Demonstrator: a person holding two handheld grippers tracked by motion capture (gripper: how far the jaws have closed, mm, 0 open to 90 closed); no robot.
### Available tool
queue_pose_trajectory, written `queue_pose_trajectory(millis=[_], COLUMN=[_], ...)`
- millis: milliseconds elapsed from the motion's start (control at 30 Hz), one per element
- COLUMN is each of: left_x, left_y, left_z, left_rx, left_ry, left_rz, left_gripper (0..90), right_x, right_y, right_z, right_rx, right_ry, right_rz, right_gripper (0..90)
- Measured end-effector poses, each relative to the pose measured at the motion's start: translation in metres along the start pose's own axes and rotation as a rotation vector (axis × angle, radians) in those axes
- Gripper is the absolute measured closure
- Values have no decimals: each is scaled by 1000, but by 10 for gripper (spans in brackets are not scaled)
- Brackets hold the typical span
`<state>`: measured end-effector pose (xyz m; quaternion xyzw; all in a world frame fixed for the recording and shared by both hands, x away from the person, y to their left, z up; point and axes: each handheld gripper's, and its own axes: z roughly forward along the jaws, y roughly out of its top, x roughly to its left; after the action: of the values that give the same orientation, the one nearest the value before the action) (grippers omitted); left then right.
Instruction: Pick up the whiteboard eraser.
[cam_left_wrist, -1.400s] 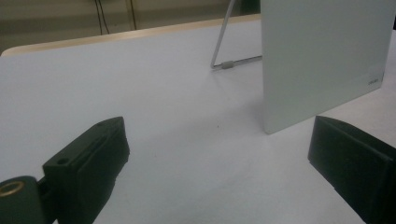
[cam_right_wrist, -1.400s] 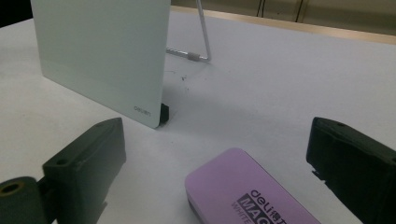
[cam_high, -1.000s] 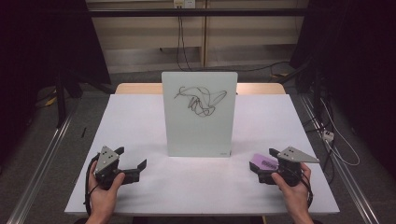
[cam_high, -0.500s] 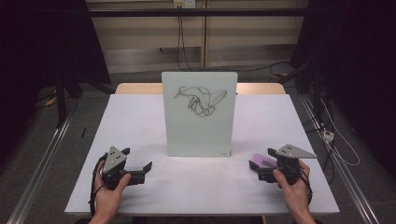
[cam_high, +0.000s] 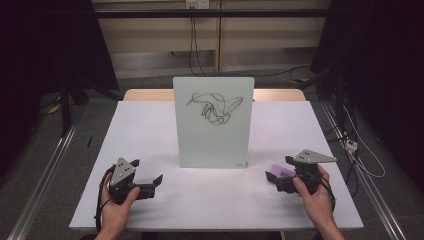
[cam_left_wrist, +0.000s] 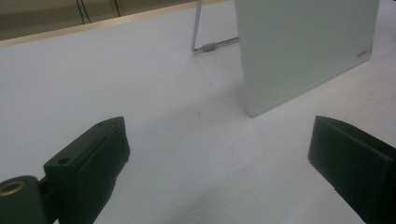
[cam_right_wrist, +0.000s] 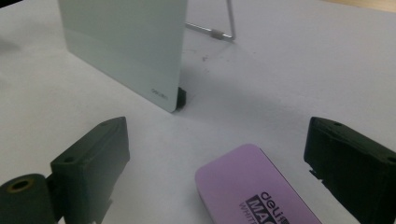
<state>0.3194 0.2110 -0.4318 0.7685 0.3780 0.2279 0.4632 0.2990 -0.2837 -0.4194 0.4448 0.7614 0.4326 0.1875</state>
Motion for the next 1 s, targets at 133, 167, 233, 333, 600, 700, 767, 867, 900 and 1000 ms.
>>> queue_pose_trajectory(millis=[133, 167, 233, 333, 600, 700, 767, 867, 900, 1000], left_x=[0, 0, 0, 1, 1, 1, 1, 2, 2, 3], left_y=[0, 0, 0, 0, 1, 1, 1, 0, 0, 0], left_z=[-1, -1, -2, -3, 1, 0, -1, -1, -1, -1], left_rx=[-5, -4, -7, -10, -5, -6, -8, -7, -8, -7], left_ry=[1, 2, 2, 5, -2, -3, -2, 0, -2, -4], left_rz=[-2, -4, -4, 1, -2, -2, 0, -7, -7, -9], left_gripper=[50, 50, 50, 50, 50, 50, 50, 50, 50, 50], right_x=[-5, -5, -7, -12, -25, -28, -29, -31, -32, -34], right_y=[5, 5, 8, 12, 26, 31, 31, 30, 29, 27], right_z=[1, 1, 2, 3, 11, 15, 20, 24, 24, 23], right_rx=[37, 37, 44, 62, 105, 127, 153, 158, 164, 187], right_ry=[26, 26, 36, 44, 59, 75, 88, 81, 80, 84], right_rz=[-26, -26, -36, -41, -56, -58, -56, -60, -61, -80], right_gripper=[79, 79, 76, 74, 89, 100, 101, 109, 113, 114])
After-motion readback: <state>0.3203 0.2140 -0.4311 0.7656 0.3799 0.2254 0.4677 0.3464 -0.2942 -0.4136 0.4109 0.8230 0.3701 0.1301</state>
